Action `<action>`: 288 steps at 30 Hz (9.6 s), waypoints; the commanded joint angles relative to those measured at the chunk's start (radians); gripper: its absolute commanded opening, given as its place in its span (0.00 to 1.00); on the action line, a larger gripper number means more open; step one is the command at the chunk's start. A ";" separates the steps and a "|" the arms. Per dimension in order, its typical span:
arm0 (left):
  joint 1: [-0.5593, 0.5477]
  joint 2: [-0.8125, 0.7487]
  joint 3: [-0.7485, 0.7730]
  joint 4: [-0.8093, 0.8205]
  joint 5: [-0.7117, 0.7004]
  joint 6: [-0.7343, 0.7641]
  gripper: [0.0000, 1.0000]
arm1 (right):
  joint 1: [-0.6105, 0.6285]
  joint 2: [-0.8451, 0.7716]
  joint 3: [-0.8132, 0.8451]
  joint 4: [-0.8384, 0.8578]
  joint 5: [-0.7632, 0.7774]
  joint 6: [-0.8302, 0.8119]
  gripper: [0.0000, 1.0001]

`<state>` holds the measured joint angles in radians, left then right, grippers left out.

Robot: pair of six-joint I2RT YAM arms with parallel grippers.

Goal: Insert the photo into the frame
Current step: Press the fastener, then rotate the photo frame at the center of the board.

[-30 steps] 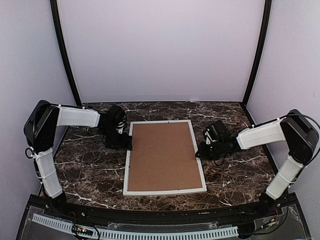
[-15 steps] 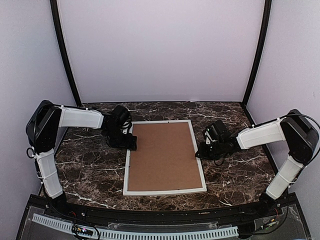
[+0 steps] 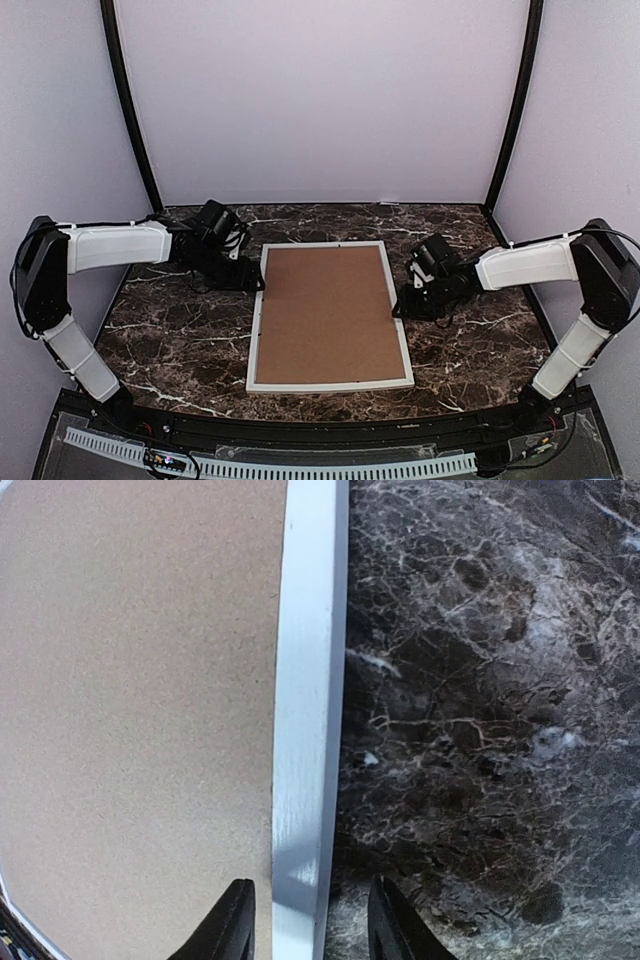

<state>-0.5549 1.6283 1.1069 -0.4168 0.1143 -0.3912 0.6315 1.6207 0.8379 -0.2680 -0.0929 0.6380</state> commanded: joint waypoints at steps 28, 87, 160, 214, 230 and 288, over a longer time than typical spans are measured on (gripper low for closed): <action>-0.036 0.146 -0.081 0.067 0.049 -0.057 0.35 | -0.002 -0.121 -0.017 -0.135 0.065 -0.001 0.47; -0.067 0.169 -0.069 0.060 -0.002 -0.096 0.20 | 0.195 0.041 0.069 -0.210 0.118 0.073 0.39; -0.091 0.177 -0.078 0.075 -0.015 -0.127 0.19 | 0.148 -0.071 -0.034 -0.208 0.127 0.132 0.45; -0.092 0.150 -0.079 0.076 -0.033 -0.139 0.21 | 0.170 -0.125 -0.092 -0.126 0.019 0.161 0.49; -0.091 0.090 -0.060 0.064 -0.053 -0.117 0.54 | 0.133 -0.052 -0.053 -0.205 0.121 0.026 0.20; 0.234 0.529 0.473 -0.188 -0.043 0.401 0.23 | -0.143 0.272 0.613 -0.473 -0.103 -0.569 0.42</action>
<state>-0.3283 2.1288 1.5799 -0.5358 0.0956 0.0422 0.4957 1.9549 1.3972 -0.6983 -0.2256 -0.0166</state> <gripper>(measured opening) 0.280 0.413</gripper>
